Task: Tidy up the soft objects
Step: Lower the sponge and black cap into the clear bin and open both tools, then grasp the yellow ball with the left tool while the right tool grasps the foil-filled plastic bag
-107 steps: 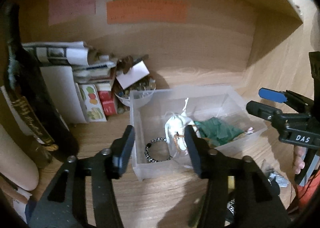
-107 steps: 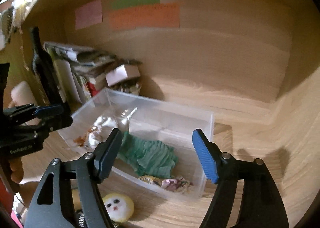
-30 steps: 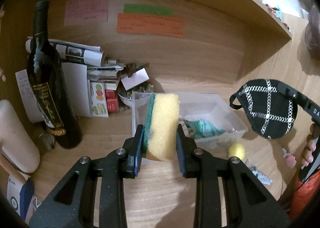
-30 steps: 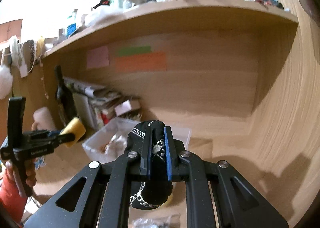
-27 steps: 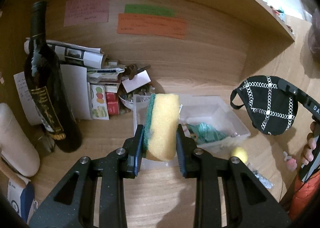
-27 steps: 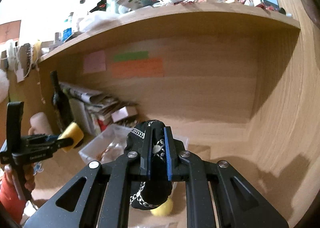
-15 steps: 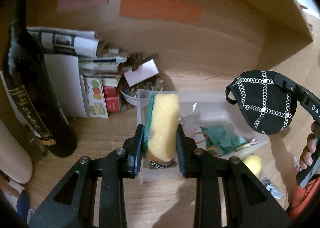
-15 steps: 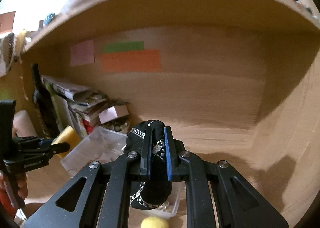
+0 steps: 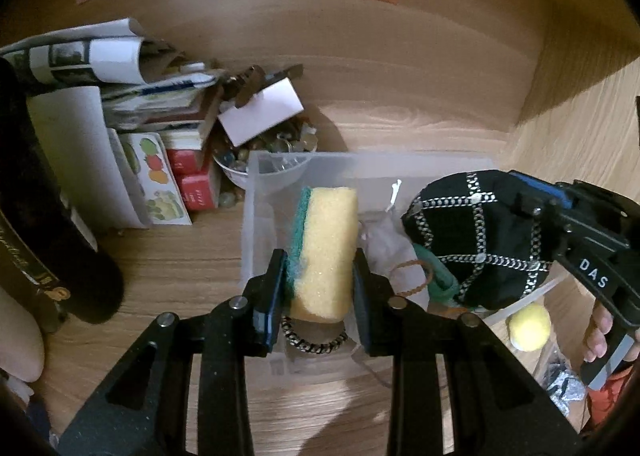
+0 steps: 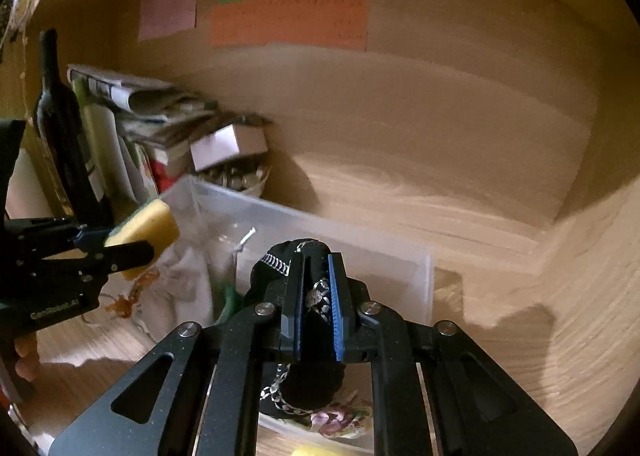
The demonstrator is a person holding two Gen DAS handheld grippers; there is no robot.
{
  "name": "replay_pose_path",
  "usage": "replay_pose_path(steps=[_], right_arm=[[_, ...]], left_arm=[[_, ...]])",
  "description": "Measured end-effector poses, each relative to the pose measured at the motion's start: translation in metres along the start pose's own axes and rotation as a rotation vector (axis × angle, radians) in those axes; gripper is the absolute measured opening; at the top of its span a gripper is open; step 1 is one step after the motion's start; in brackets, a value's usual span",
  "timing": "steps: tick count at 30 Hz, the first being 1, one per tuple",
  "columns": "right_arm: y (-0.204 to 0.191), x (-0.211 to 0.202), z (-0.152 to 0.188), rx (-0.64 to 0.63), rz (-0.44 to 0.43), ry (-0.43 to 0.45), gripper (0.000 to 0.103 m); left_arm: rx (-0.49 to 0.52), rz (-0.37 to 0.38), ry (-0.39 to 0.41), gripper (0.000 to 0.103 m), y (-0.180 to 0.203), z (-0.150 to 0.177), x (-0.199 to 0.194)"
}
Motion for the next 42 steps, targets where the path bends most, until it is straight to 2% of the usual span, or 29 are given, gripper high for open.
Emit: replay_pose_path(steps=[7, 13, 15, 17, 21, 25, 26, 30, 34, 42], right_arm=[[0.010, 0.011, 0.007, 0.027, 0.007, -0.058, 0.014], [0.013, 0.005, 0.006, 0.028, 0.017, -0.050, 0.035], [0.012, -0.002, 0.004, 0.021, 0.021, -0.029, 0.043], [0.011, -0.009, 0.001, 0.019, 0.018, -0.011, 0.047], [0.009, -0.030, -0.007, 0.019, 0.010, 0.039, 0.058], [0.008, -0.061, -0.013, 0.019, 0.002, 0.105, 0.066], [0.008, -0.068, -0.014, 0.022, 0.001, 0.119, 0.071], [0.015, -0.095, -0.012, 0.018, -0.002, 0.158, 0.079], [0.023, -0.109, 0.005, 0.018, 0.004, 0.149, 0.080], [0.042, -0.110, 0.077, 0.063, 0.025, 0.025, 0.080]], left_arm=[[0.007, -0.005, 0.003, 0.031, 0.003, -0.002, -0.004], [0.007, 0.006, 0.019, 0.039, 0.006, -0.003, -0.013], [0.009, 0.004, 0.032, 0.047, 0.008, -0.004, -0.020], [0.007, 0.000, 0.048, 0.057, 0.008, -0.006, -0.028], [0.015, -0.005, 0.081, 0.062, 0.011, -0.011, -0.045], [0.015, -0.010, 0.126, 0.079, 0.016, -0.014, -0.067], [0.014, -0.013, 0.139, 0.084, 0.017, -0.014, -0.074], [0.013, -0.019, 0.176, 0.098, 0.024, -0.012, -0.092], [0.030, -0.020, 0.188, 0.101, 0.033, -0.003, -0.103], [0.062, 0.050, 0.110, 0.101, 0.069, 0.039, -0.089]])
Point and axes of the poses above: each gripper's, at about its wrist camera, not at the fingertips, and x roughly the way its jaws point, y to its right, z to its underside, the point moved 10 cm from there along x, roughly the way its jaws point, and after that the axes turned 13 degrees about x, right-handed, at the moved point
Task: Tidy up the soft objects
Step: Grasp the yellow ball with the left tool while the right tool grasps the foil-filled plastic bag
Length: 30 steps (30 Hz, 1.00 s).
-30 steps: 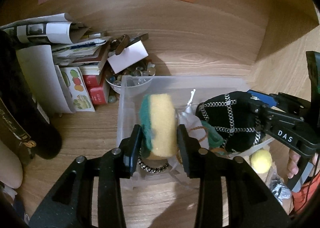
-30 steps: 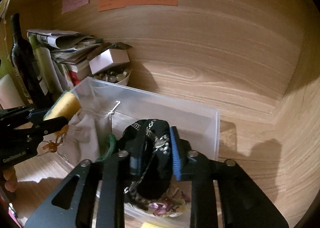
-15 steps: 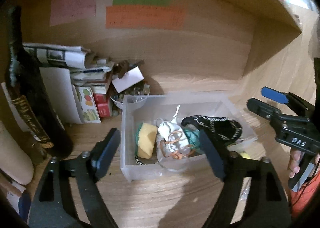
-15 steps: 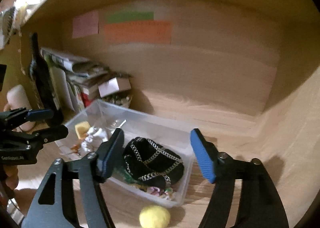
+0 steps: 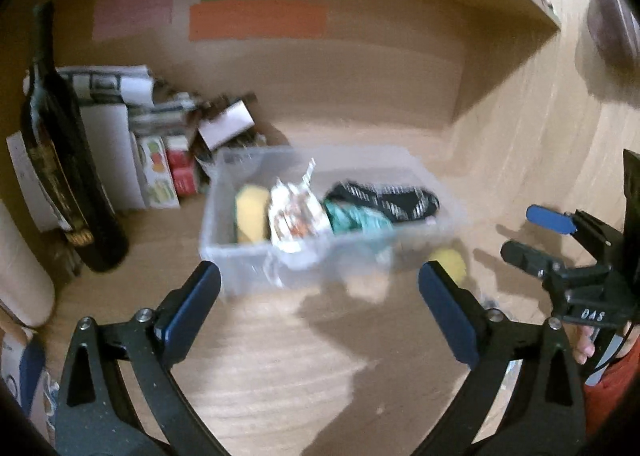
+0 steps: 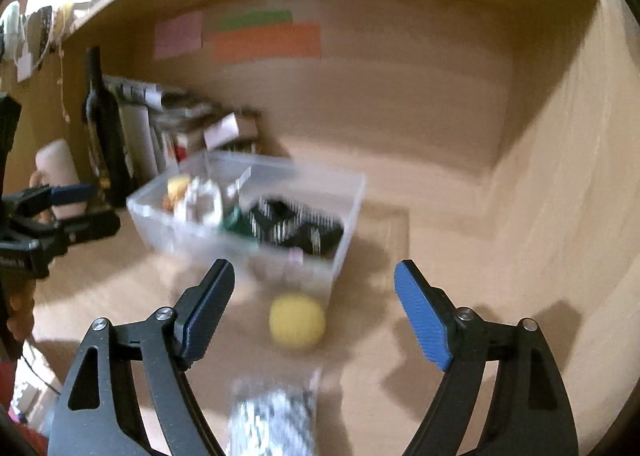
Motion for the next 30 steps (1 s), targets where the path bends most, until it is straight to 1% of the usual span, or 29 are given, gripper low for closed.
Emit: replay_pose_path(steps=[3, 4, 9, 10, 11, 13, 14, 15, 17, 18, 19, 21, 24, 30], right_arm=[[0.000, 0.002, 0.028, 0.000, -0.004, -0.059, 0.080], [0.001, 0.004, 0.037, 0.005, -0.009, -0.083, 0.080], [0.002, 0.010, 0.073, 0.025, -0.038, -0.169, 0.080], [0.001, 0.011, 0.078, 0.026, -0.043, -0.180, 0.080], [0.001, 0.012, 0.082, 0.025, -0.052, -0.193, 0.079], [-0.001, 0.013, 0.090, 0.016, -0.060, -0.206, 0.071], [-0.001, 0.014, 0.094, 0.009, -0.063, -0.217, 0.057], [-0.001, 0.015, 0.096, 0.006, -0.060, -0.226, 0.049], [0.000, 0.012, 0.098, 0.011, -0.068, -0.218, 0.039], [0.001, 0.010, 0.097, 0.017, -0.073, -0.215, 0.035], [0.003, 0.007, 0.096, 0.024, -0.080, -0.208, 0.033], [0.008, 0.000, 0.091, 0.043, -0.089, -0.189, 0.023], [0.021, -0.009, 0.083, 0.073, -0.076, -0.156, 0.019], [0.056, -0.027, 0.057, 0.140, -0.027, -0.063, 0.019]], left_arm=[[0.009, 0.021, -0.036, 0.101, 0.012, 0.012, 0.006], [0.011, 0.040, -0.055, 0.101, 0.019, 0.019, 0.010], [0.018, 0.082, -0.083, 0.100, 0.040, 0.029, 0.016], [0.018, 0.096, -0.090, 0.095, 0.046, 0.030, 0.018], [0.021, 0.106, -0.097, 0.088, 0.049, 0.030, 0.019], [0.030, 0.130, -0.117, 0.081, 0.057, 0.032, 0.022], [0.035, 0.142, -0.126, 0.080, 0.062, 0.032, 0.025], [0.036, 0.147, -0.130, 0.080, 0.065, 0.032, 0.027], [0.042, 0.159, -0.137, 0.078, 0.072, 0.031, 0.031], [0.044, 0.166, -0.141, 0.077, 0.073, 0.029, 0.035], [0.048, 0.174, -0.144, 0.075, 0.076, 0.027, 0.037], [0.054, 0.189, -0.146, 0.075, 0.083, 0.022, 0.043], [0.069, 0.199, -0.141, 0.075, 0.094, 0.012, 0.051], [0.103, 0.228, -0.150, 0.075, 0.117, -0.005, 0.070]])
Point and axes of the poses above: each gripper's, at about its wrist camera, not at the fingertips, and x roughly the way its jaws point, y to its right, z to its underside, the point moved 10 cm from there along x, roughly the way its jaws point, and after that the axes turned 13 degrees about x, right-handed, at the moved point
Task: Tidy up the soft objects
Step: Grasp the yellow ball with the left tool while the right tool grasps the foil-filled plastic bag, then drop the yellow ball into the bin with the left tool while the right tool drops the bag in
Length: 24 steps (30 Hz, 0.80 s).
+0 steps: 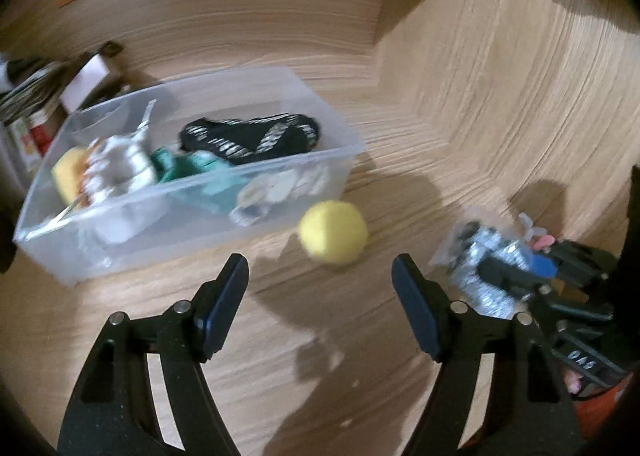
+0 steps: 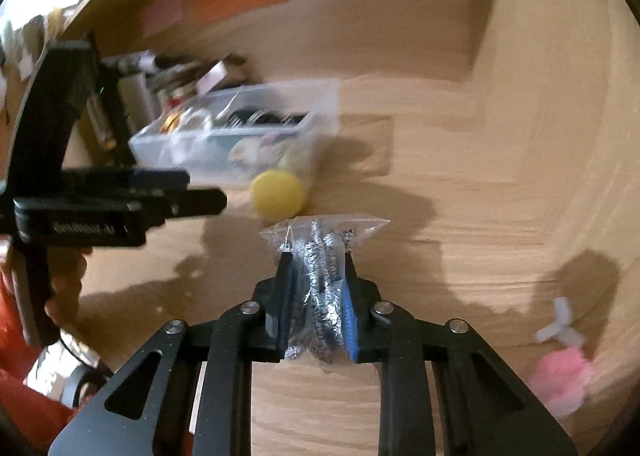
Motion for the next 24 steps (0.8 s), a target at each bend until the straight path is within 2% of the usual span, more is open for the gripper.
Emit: replay_pose_path(steps=[3, 6, 8, 10, 16, 24], right_arm=[[0.009, -0.007, -0.015, 0.025, 0.002, 0.041, 0.019], [0.012, -0.009, -0.023, 0.039, 0.001, 0.062, 0.019], [0.011, -0.009, -0.028, 0.045, -0.005, 0.072, 0.019], [0.009, -0.009, -0.032, 0.047, -0.010, 0.081, 0.019], [0.001, -0.010, -0.046, 0.047, -0.031, 0.105, 0.019], [-0.027, -0.007, -0.076, 0.003, -0.062, 0.153, 0.019]], left_arm=[[0.016, -0.009, -0.017, 0.074, 0.004, -0.007, 0.015], [0.027, -0.032, -0.049, 0.065, 0.004, -0.009, 0.032], [0.017, -0.010, -0.077, 0.051, 0.006, -0.008, 0.043], [0.009, 0.012, -0.099, 0.043, 0.008, -0.004, 0.050], [-0.008, 0.038, -0.061, 0.042, 0.002, 0.000, 0.034], [-0.015, 0.003, 0.060, 0.042, -0.024, -0.005, -0.028]])
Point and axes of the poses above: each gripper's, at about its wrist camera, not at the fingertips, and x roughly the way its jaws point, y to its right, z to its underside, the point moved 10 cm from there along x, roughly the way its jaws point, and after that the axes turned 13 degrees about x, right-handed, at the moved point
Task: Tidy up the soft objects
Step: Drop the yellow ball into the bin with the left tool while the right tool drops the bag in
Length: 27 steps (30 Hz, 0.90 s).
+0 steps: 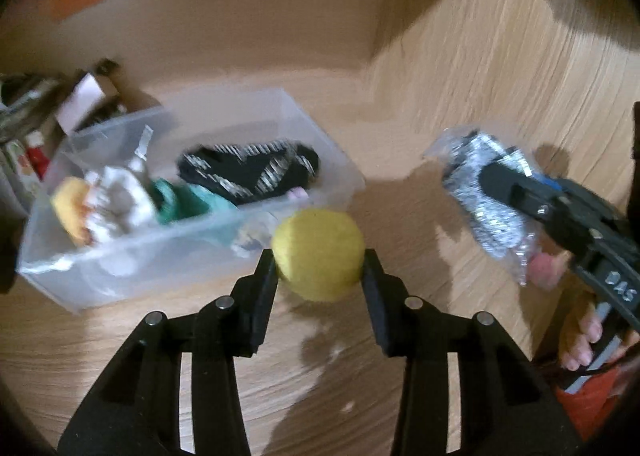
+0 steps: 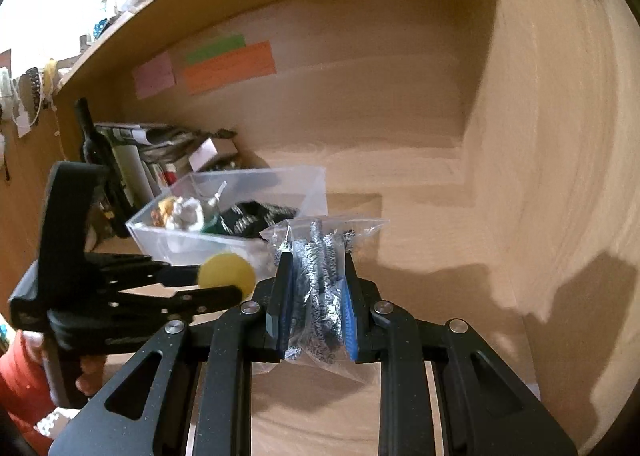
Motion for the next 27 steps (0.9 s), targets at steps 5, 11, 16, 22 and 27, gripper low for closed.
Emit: replay_pose_path(steps=[5, 11, 16, 22, 27], right_arm=[[-0.023, 0.008, -0.022, -0.022, -0.036, 0.029, 0.019], [-0.055, 0.022, -0.049, -0.055, -0.082, 0.060, 0.019], [-0.072, 0.042, -0.059, -0.074, -0.101, 0.046, 0.019], [-0.079, 0.081, -0.053, -0.084, -0.092, -0.035, 0.019], [-0.072, 0.117, -0.034, -0.094, -0.052, -0.124, 0.019]], left_arm=[[-0.038, -0.058, 0.099, 0.042, -0.038, -0.018, -0.038], [-0.079, -0.108, 0.140, 0.042, -0.076, -0.032, -0.052], [-0.102, -0.122, 0.114, 0.042, -0.088, -0.030, -0.034], [-0.107, -0.141, 0.041, 0.042, -0.095, -0.019, 0.002], [-0.105, -0.132, 0.007, 0.042, -0.090, -0.015, 0.016]])
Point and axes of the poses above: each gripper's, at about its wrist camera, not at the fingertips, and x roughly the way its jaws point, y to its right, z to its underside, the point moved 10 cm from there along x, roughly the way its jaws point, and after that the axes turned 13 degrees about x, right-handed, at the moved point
